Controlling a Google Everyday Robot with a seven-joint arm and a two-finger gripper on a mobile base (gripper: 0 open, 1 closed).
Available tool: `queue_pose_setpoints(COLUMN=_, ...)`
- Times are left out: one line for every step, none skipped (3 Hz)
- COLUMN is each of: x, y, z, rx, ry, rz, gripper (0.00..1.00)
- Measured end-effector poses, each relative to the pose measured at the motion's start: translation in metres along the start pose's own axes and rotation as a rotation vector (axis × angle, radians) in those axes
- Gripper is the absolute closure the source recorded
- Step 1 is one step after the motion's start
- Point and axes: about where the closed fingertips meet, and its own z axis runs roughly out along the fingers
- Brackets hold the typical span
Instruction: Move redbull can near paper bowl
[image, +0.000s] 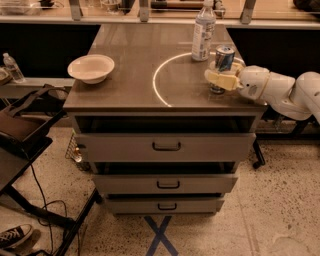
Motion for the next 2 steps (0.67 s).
queue_pose_setpoints(x=-0.005, y=0.004, z=0.009, rx=-0.014, ry=-0.001, rz=-0.001, gripper=1.0)
queue_pose_setpoints(x=-0.027, y=0.015, z=0.035, rx=-0.055, ry=-0.004, rz=-0.005, gripper=1.0)
